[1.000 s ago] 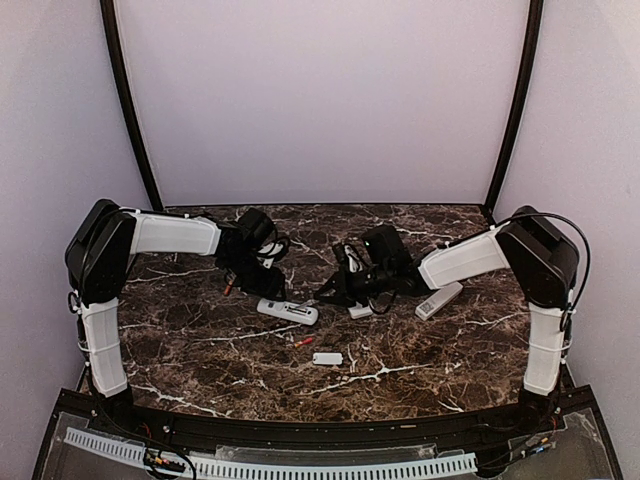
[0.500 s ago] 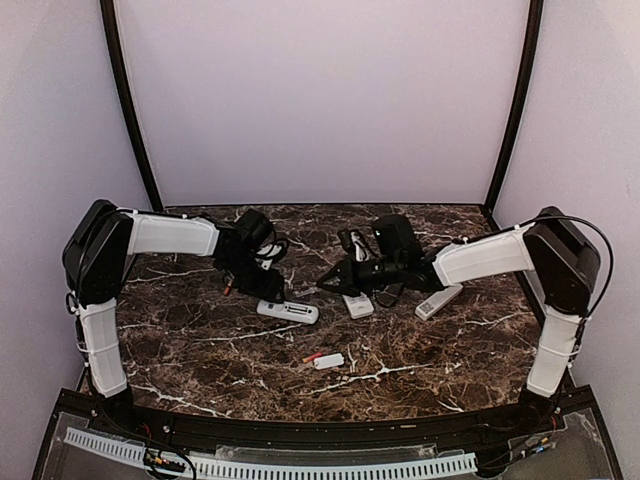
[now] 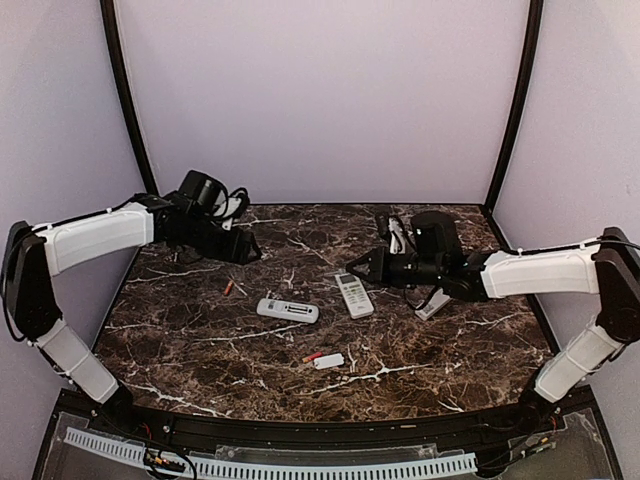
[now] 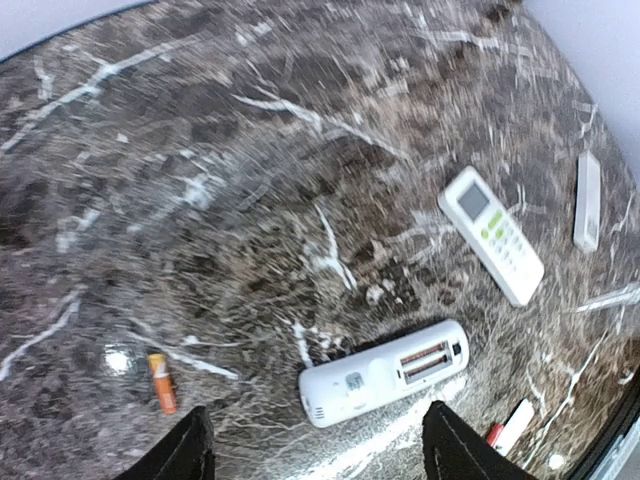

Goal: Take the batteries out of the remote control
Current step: Remove the battery from the remote control without the battery cover, then place the screwdriver at the center of the board.

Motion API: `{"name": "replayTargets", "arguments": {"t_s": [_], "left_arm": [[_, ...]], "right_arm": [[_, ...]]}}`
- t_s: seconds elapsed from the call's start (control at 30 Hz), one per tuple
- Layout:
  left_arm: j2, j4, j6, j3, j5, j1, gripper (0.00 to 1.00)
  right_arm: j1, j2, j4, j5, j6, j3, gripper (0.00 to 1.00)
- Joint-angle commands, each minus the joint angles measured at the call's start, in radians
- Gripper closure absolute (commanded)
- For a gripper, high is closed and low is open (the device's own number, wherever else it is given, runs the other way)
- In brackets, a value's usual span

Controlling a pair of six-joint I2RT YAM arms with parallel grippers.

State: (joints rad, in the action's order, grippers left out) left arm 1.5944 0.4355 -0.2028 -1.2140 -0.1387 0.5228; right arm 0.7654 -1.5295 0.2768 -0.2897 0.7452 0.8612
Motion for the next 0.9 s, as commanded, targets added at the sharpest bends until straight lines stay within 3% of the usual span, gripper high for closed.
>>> {"name": "replayTargets", "arguments": {"t_s": [0.0,0.13,0.23,0.53,0.7,0.87], "left_arm": [[-0.165,-0.002,-0.03,0.006,-0.116,-0.155,0.28],[-0.248,-0.017,-0.09,0.029,-0.26,-0.301,0.26],[-0.292,-0.047,-0.113,0.071,-0.288,-0.37,0.26],[-0.422,-0.026,0.004,0.12,-0.031,-0.399,0.26],[-0.528,-0.074,0.0,0.183,-0.005,-0.399,0.26],[-0.64,-0.162,-0.002,0.244,0.016,-0.398,0.26]], "right_arm": [[0.007,0.055,-0.059,0.052,-0.009,-0.078,1.0],[0.021,0.093,-0.065,0.057,0.05,-0.164,1.0],[0.043,0.116,-0.062,0.068,0.103,-0.226,1.0],[0.069,0.089,0.088,0.044,0.238,-0.383,1.0],[0.069,0.038,0.032,0.061,0.228,-0.353,1.0],[0.068,0.054,-0.019,0.171,0.292,-0.388,0.82]]}}
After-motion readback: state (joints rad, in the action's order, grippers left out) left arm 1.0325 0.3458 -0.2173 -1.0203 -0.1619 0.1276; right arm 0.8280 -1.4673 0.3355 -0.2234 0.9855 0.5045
